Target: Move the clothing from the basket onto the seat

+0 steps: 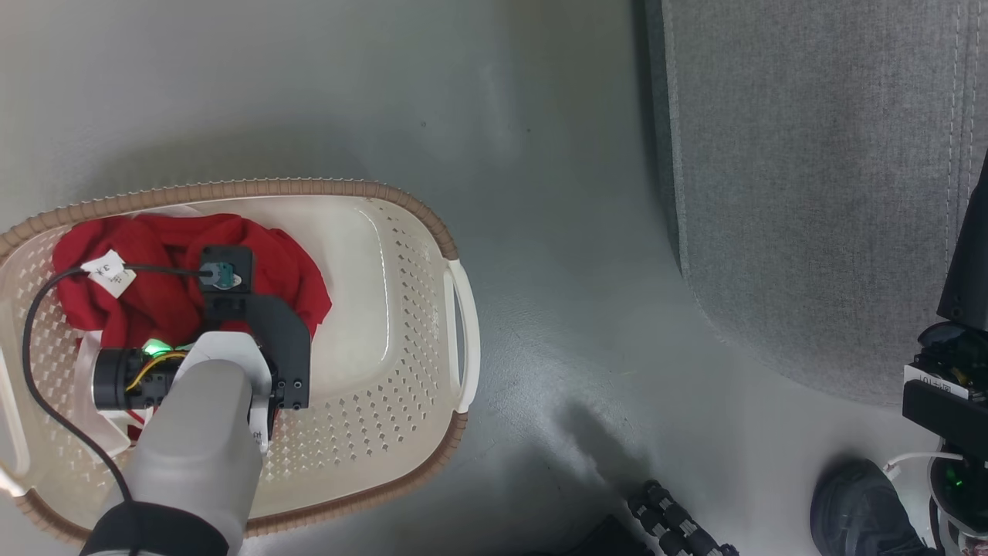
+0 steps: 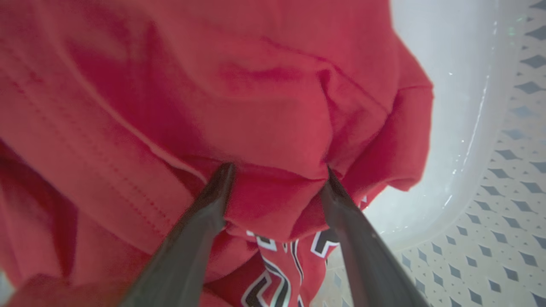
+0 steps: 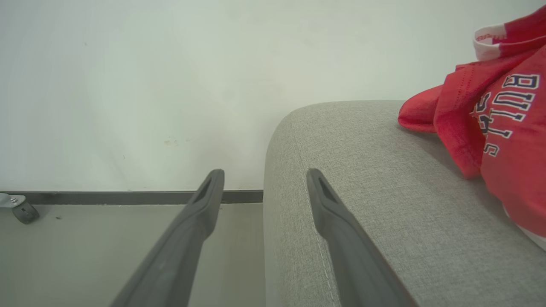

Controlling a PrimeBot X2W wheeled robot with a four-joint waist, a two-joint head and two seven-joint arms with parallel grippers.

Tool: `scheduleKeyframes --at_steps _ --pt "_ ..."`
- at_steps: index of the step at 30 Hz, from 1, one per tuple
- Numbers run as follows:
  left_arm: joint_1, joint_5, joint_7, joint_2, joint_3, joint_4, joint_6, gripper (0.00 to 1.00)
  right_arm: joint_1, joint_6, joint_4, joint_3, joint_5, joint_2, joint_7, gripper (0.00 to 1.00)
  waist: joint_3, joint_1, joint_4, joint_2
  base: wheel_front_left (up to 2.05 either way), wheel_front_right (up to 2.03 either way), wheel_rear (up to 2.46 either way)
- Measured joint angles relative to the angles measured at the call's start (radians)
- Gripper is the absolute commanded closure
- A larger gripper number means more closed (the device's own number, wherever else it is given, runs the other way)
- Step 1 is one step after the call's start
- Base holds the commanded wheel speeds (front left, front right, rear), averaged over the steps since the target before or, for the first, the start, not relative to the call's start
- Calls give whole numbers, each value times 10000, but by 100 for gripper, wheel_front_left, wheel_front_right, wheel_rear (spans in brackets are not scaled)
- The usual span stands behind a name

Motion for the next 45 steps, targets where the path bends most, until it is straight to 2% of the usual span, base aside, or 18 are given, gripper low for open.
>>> scheduleKeyframes --at_steps 2,3,4,5,13,23,39,45 --pt "-100 15 0 -23 98 146 0 0 -7 44 35 6 0 4 -67 0 23 0 -4 -1 0 0 0" --pt "-109 44 0 -35 134 173 0 35 -8 46 58 10 0 8 -67 0 27 0 -1 -1 0 0 0" --pt "-118 69 -2 -38 171 190 0 58 -8 46 77 12 0 12 -69 0 28 -1 0 -1 0 0 0" --pt "-131 69 -2 -33 207 211 2 100 -8 58 90 12 0 15 -71 0 28 -1 1 -1 0 0 0" --pt "-119 111 -35 -69 468 378 10 100 -28 146 364 2 -15 17 -159 0 -147 -1 63 -1 0 0 0" --pt "173 349 -708 -201 589 453 10 100 -31 282 980 -19 -142 -71 -245 0 -778 -1 294 -1 0 0 0" --pt "1575 295 -2704 -391 487 234 -2 100 83 397 2449 -10 -257 -196 -257 0 -2648 -2 851 -1 0 0 0" --pt "1847 -67 -3381 -412 479 -15 -105 100 370 416 3014 31 -318 -207 -257 0 -3491 -2 1078 -2 0 0 0"
